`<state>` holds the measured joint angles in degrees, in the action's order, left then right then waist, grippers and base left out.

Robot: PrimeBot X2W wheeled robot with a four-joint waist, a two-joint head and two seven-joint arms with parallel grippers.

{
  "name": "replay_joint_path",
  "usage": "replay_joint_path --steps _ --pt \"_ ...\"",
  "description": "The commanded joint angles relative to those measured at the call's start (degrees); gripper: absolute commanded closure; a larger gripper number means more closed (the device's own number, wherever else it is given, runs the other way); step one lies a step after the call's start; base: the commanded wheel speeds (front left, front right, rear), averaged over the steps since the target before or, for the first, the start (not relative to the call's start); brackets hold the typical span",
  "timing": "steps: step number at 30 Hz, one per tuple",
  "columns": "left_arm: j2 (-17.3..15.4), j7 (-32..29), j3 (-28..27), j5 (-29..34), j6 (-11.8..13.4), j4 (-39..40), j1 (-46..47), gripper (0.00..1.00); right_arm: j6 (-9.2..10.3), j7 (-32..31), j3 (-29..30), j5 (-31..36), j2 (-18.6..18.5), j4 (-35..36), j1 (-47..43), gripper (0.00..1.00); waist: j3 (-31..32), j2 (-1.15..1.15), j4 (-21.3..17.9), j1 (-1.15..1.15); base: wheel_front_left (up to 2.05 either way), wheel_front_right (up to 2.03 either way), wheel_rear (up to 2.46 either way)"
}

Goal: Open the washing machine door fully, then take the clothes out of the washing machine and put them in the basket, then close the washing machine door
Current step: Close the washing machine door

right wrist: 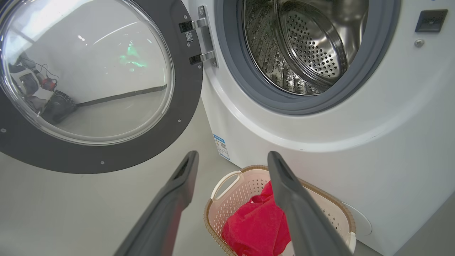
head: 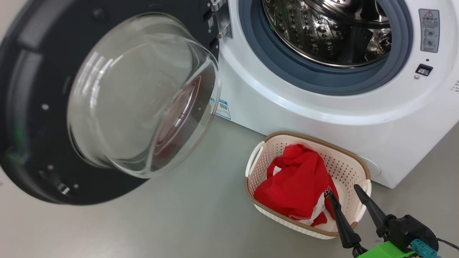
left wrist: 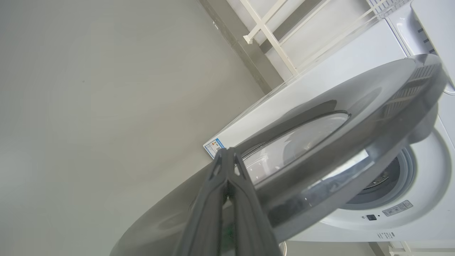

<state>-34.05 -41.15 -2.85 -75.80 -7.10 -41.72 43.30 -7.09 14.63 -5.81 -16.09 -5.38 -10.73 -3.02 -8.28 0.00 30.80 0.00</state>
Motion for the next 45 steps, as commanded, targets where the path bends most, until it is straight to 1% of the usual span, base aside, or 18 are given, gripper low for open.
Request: replay_joint_path --steps 1,10,17,22,28,32,36,42,45 --pt "-3.0 -2.1 -0.3 -1.5 -0.4 2.8 -0.9 1.00 -0.40 0.4 -0.9 0.6 -0.2 1.6 0.6 0.00 0.3 0.00 0.0 0.00 0.00 0.00 0.00" --pt "-3.7 -6.8 1.6 -6.6 -0.4 9.6 -4.2 1.00 -0.40 0.4 -0.8 0.5 0.0 1.6 0.3 0.00 1.2 0.00 -0.2 0.00 0.00 0.00 0.00" --pt "-3.3 -9.7 2.6 -10.5 -0.4 16.5 -6.7 1.00 -0.40 0.4 -0.3 0.5 0.2 1.9 -0.5 0.00 2.0 0.00 -0.5 0.00 0.00 0.00 0.00" --pt "-1.7 -10.3 3.2 -12.6 -0.4 23.1 -8.2 1.00 -0.40 0.4 0.6 0.6 0.5 2.4 -1.0 0.00 2.4 0.00 -0.8 0.00 0.00 0.00 0.00" --pt "0.9 -11.4 4.3 -14.6 -0.4 29.4 -9.1 1.00 -0.40 0.4 1.7 0.9 0.8 3.0 -1.9 0.00 2.6 0.00 -1.1 0.00 0.00 0.00 0.00" --pt "3.0 -12.6 5.0 -16.1 -0.4 32.3 -8.8 1.00 -0.40 0.4 2.5 1.0 1.2 3.4 -2.6 0.00 2.9 0.00 -1.6 0.00 0.00 0.00 0.00" --pt "4.6 -13.3 5.4 -16.5 -0.4 35.6 -8.8 1.00 -0.40 0.4 2.6 1.2 1.5 3.8 -2.6 0.00 2.4 0.00 -3.0 0.00 0.00 0.00 0.00" --pt "8.3 -12.5 5.7 -16.8 -0.4 39.5 -8.1 1.00 -0.40 0.4 3.1 1.4 1.8 4.0 -2.1 0.00 1.7 0.00 -4.6 0.00 0.00 0.00 0.00" --pt "9.3 -12.5 6.0 -16.2 -0.4 40.4 -7.9 1.00 -0.40 0.4 3.2 1.5 1.9 4.0 -1.8 0.00 1.4 0.00 -5.2 0.00 0.00 0.00 0.00"
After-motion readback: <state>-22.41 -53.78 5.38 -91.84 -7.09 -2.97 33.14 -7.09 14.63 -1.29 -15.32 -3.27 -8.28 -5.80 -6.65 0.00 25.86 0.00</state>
